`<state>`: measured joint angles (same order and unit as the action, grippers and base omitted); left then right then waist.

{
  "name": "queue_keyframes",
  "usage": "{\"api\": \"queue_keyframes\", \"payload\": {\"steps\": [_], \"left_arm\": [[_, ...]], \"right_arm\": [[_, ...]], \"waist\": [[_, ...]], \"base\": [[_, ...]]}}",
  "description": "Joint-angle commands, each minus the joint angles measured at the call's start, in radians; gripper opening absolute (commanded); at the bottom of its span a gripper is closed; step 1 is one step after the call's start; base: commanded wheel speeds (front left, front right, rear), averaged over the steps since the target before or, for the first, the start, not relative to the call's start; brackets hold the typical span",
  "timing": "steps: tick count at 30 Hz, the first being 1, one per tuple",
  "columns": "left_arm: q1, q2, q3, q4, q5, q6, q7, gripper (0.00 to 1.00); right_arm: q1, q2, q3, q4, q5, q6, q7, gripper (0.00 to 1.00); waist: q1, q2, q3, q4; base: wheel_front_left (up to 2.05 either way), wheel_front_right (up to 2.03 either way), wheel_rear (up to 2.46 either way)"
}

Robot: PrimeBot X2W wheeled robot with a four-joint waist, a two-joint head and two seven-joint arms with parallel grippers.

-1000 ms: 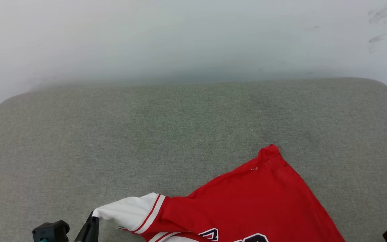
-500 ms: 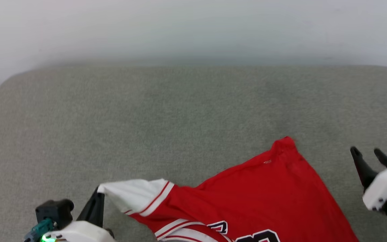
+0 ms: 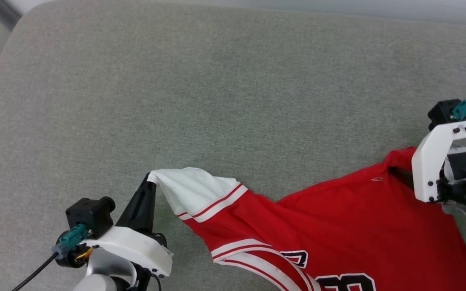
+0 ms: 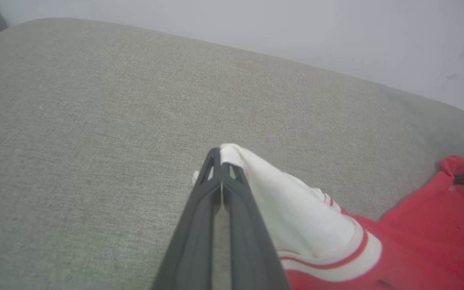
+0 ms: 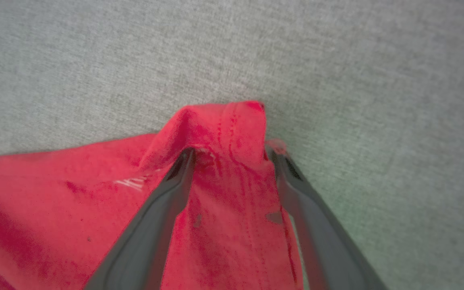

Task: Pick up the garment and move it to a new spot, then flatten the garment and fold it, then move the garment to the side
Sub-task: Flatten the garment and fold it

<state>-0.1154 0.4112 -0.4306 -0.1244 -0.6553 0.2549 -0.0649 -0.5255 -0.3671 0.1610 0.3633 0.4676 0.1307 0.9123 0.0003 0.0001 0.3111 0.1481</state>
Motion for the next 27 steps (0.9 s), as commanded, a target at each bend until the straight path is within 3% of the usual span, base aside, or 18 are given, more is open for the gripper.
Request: {"api": "queue_keyframes", "payload": {"steps": [1, 3, 4, 5, 9, 18, 27], "left_arm": [[-0.016, -0.005, -0.001, 0.005, 0.001, -0.004, -0.008, 0.0], [-0.021, -0.009, -0.004, 0.014, -0.001, -0.007, -0.011, 0.0], [-0.022, -0.012, -0.005, 0.019, -0.002, -0.009, -0.011, 0.0], [-0.022, -0.013, -0.006, 0.025, -0.004, -0.01, -0.013, 0.0], [-0.018, -0.012, -0.006, 0.041, -0.008, -0.014, -0.019, 0.0], [-0.015, 0.018, 0.01, 0.071, -0.013, -0.026, -0.024, 0.0], [-0.234, 0.046, 0.029, 0.201, -0.008, -0.1, 0.003, 0.0]], "right_arm": [[0.007, 0.011, 0.022, 0.044, 0.013, 0.0, 0.027, 1.0], [0.016, 0.019, 0.042, 0.1, 0.014, 0.0, 0.074, 1.0], [0.018, 0.022, 0.052, 0.116, 0.014, 0.0, 0.084, 0.42], [0.018, 0.027, 0.059, 0.129, 0.017, 0.0, 0.092, 0.0], [-0.007, 0.028, 0.07, 0.142, 0.023, 0.0, 0.072, 0.0], [-0.07, 0.004, 0.069, 0.116, 0.04, 0.0, -0.107, 0.0], [-0.135, 0.006, 0.04, 0.138, 0.003, 0.0, -0.318, 0.0]], "waist": [[-0.0003, -0.0001, 0.02, 0.02], [-0.0003, -0.0001, 0.019, 0.024], [-0.0003, -0.0001, 0.017, 0.026], [-0.0003, -0.0001, 0.012, 0.026], [-0.0003, -0.0001, -0.021, 0.022], [-0.0003, -0.0001, -0.185, -0.026], [-0.0003, -0.0001, -0.291, -0.096]], "base": [[0.0, 0.0, 0.0], [0.0, 0.0, 0.0], [0.0, 0.0, 0.0], [0.0, 0.0, 0.0], [0.0, 0.0, 0.0], [0.0, 0.0, 0.0], [0.0, 0.0, 0.0]]}}
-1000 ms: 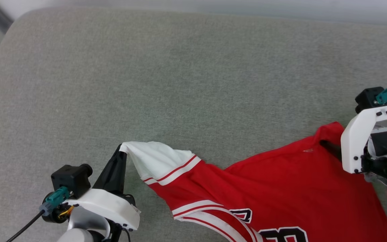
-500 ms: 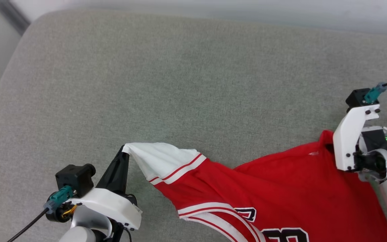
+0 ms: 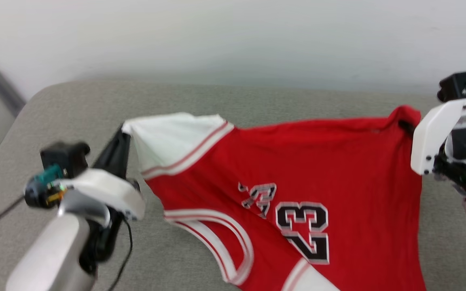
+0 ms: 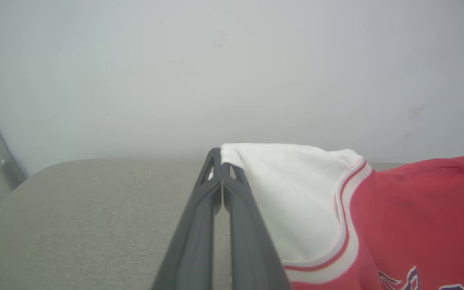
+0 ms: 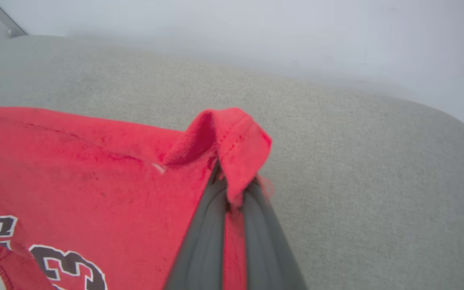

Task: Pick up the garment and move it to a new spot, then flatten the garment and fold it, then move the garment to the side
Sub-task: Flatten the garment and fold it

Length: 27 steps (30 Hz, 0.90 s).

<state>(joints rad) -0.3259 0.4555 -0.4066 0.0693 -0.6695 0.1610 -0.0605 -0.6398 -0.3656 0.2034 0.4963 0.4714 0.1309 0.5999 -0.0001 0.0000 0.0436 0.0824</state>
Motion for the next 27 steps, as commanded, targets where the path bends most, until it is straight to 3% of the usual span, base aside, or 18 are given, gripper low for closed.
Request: {"api": "queue_keyframes", "payload": {"steps": [1, 8, 9, 18, 27], "left_arm": [[-0.065, -0.001, 0.008, 0.032, 0.007, -0.013, -0.001, 0.0], [-0.391, -0.018, 0.007, 0.205, 0.043, -0.072, 0.019, 0.0], [-0.504, -0.021, 0.014, 0.241, 0.056, -0.081, 0.024, 0.0], [-0.987, -0.008, 0.038, 0.38, 0.13, -0.123, 0.001, 0.0], [-1.263, -0.011, 0.029, 0.504, 0.164, -0.161, 0.0, 0.0]], "right_arm": [[-0.037, 0.01, -0.005, 0.012, -0.007, 0.0, -0.024, 0.0], [-0.223, 0.029, -0.021, 0.056, -0.049, 0.0, -0.148, 0.0], [-0.301, 0.027, -0.04, 0.063, -0.06, 0.0, -0.185, 0.0], [-0.665, 0.017, -0.071, 0.067, -0.136, 0.0, -0.326, 0.0], [-0.909, 0.001, -0.04, 0.117, -0.163, 0.0, -0.393, 0.0]], "waist": [[0.0001, 0.0, -0.024, -0.04], [0.0001, 0.0, 0.041, -0.084], [0.0001, 0.0, 0.091, -0.093], [0.0001, 0.0, 0.333, -0.116], [0.0001, 0.0, 0.505, -0.113]], "base": [[0.0, 0.0, 0.0], [0.0, 0.0, 0.0], [0.0, 0.0, 0.0], [0.0, 0.0, 0.0], [0.0, 0.0, 0.0]]}}
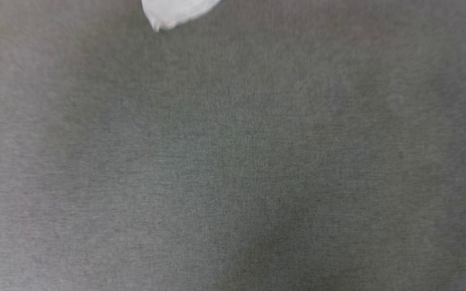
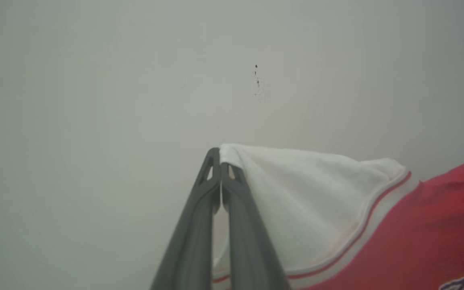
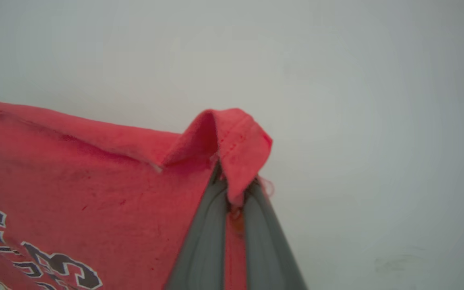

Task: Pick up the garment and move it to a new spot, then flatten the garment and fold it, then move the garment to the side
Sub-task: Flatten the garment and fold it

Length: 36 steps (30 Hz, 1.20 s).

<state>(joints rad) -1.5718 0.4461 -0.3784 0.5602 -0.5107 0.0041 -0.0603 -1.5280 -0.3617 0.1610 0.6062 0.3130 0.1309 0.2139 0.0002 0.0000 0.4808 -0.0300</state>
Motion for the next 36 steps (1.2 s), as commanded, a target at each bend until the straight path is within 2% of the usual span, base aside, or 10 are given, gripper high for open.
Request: {"api": "queue_keyframes", "payload": {"steps": [1, 10, 18, 24, 28, 29, 31, 36], "left_arm": [[-0.03, -0.007, -0.001, 0.036, 0.004, -0.008, -0.002, 0.0], [-0.025, -0.057, -0.007, 0.248, -0.032, -0.053, -0.07, 0.0], [0.106, -0.097, 0.01, 0.405, -0.094, -0.098, -0.151, 0.0], [0.345, -0.111, 0.018, 0.452, -0.143, -0.124, -0.192, 0.0], [0.561, -0.112, 0.022, 0.427, -0.174, -0.13, -0.201, 0.0], [0.671, -0.104, 0.025, 0.39, -0.182, -0.131, -0.203, 0.0], [0.794, -0.105, 0.031, 0.345, -0.195, -0.121, -0.204, 0.0], [1.091, -0.08, 0.05, 0.163, -0.221, -0.049, -0.2, 0.0]], "right_arm": [[-0.034, -0.002, 0.01, 0.021, -0.003, 0.0, -0.012, 0.0], [-0.089, 0.035, 0.089, 0.198, 0.047, 0.0, -0.086, 0.0], [0.017, 0.043, 0.214, 0.307, 0.117, 0.0, -0.129, 0.0], [0.252, 0.02, 0.336, 0.298, 0.201, 0.0, -0.168, 0.0], [0.445, -0.009, 0.394, 0.25, 0.268, 0.0, -0.187, 0.0], [0.539, -0.031, 0.414, 0.22, 0.295, 0.0, -0.192, 0.0], [0.637, -0.044, 0.428, 0.187, 0.32, 0.0, -0.193, 0.0], [0.867, -0.091, 0.422, 0.087, 0.357, 0.0, -0.183, 0.0]], "waist": [[-0.0002, 0.0, 0.082, 0.002], [-0.0002, 0.0, 0.161, 0.021], [-0.0002, 0.0, 0.093, 0.026], [-0.0002, 0.0, -0.072, 0.03], [-0.0002, 0.0, -0.189, 0.037], [-0.0002, 0.0, -0.242, 0.038], [-0.0002, 0.0, -0.297, 0.039], [-0.0002, 0.0, -0.403, 0.049]], "base": [[0.0, 0.0, 0.0], [0.0, 0.0, 0.0], [0.0, 0.0, 0.0], [0.0, 0.0, 0.0], [0.0, 0.0, 0.0], [0.0, 0.0, 0.0], [0.0, 0.0, 0.0], [0.0, 0.0, 0.0]]}}
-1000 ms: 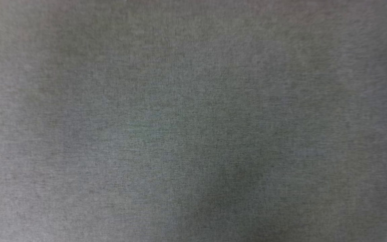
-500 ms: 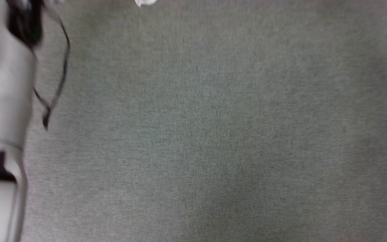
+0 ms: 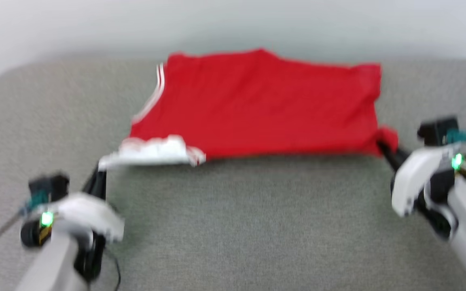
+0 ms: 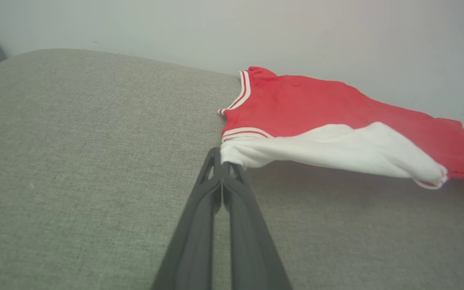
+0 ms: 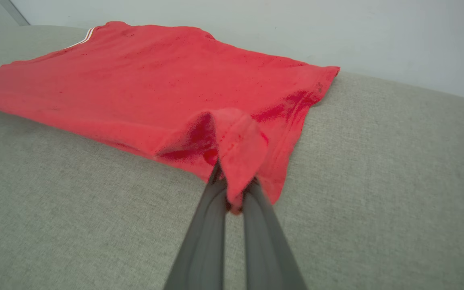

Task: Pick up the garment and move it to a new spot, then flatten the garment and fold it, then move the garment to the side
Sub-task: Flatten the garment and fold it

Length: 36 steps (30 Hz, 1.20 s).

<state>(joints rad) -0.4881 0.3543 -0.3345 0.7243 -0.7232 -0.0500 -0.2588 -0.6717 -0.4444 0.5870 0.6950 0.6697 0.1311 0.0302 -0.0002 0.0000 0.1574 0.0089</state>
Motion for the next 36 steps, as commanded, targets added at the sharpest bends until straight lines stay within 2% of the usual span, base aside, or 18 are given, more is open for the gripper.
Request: {"api": "queue_keyframes", "payload": {"steps": [1, 6, 9, 13, 15, 18, 21, 26, 30, 36], "left_arm": [[0.067, 0.017, 0.012, -0.046, -0.016, 0.024, 0.01, 0.0], [0.349, 0.073, 0.045, -0.368, -0.049, 0.156, 0.085, 0.0], [0.502, 0.112, 0.066, -0.589, -0.057, 0.251, 0.141, 0.0], [0.65, 0.157, 0.086, -0.845, -0.052, 0.364, 0.213, 0.0], [0.7, 0.176, 0.094, -0.947, -0.045, 0.406, 0.239, 0.0], [0.737, 0.204, 0.094, -1.054, -0.029, 0.444, 0.279, 0.0], [0.722, 0.218, 0.081, -1.096, -0.024, 0.454, 0.31, 0.0], [0.622, 0.204, 0.046, -1.051, -0.035, 0.412, 0.341, 0.0], [0.51, 0.173, 0.026, -0.952, -0.042, 0.362, 0.33, 0.0], [0.346, 0.124, -0.005, -0.773, -0.053, 0.288, 0.323, 0.0]], "right_arm": [[0.056, -0.017, -0.009, -0.021, 0.002, -0.001, 0.01, 0.0], [0.273, -0.053, -0.087, -0.154, 0.003, -0.001, 0.049, 0.0], [0.404, -0.066, -0.164, -0.249, -0.015, -0.001, 0.086, 0.0], [0.562, -0.051, -0.297, -0.398, -0.054, -0.001, 0.163, 0.0], [0.631, -0.037, -0.364, -0.476, -0.085, -0.001, 0.214, 0.0], [0.702, 0.006, -0.448, -0.602, -0.133, -0.001, 0.294, 0.0], [0.734, 0.05, -0.501, -0.687, -0.175, -0.001, 0.381, 0.0], [0.679, 0.098, -0.52, -0.736, -0.233, -0.001, 0.484, 0.0], [0.614, 0.115, -0.516, -0.711, -0.259, -0.001, 0.511, 0.0], [0.5, 0.109, -0.485, -0.624, -0.256, -0.001, 0.504, 0.0]], "waist": [[0.0002, 0.0, -0.098, 0.011], [0.0002, 0.0, -0.163, 0.019], [0.0002, 0.0, -0.181, 0.023], [0.0002, 0.0, -0.185, 0.025], [0.0002, 0.0, -0.184, 0.024], [0.0002, 0.0, -0.178, 0.019], [0.0002, 0.0, -0.166, 0.013], [0.0002, 0.0, -0.106, 0.007], [0.0002, 0.0, -0.04, 0.005], [0.0002, 0.0, 0.06, 0.005]], "base": [[0.0, 0.0, 0.0], [0.0, 0.0, 0.0], [0.0, 0.0, 0.0], [0.0, 0.0, 0.0], [0.0, 0.0, 0.0], [0.0, 0.0, 0.0], [0.0, 0.0, 0.0], [0.0, 0.0, 0.0], [0.0, 0.0, 0.0], [0.0, 0.0, 0.0]]}}
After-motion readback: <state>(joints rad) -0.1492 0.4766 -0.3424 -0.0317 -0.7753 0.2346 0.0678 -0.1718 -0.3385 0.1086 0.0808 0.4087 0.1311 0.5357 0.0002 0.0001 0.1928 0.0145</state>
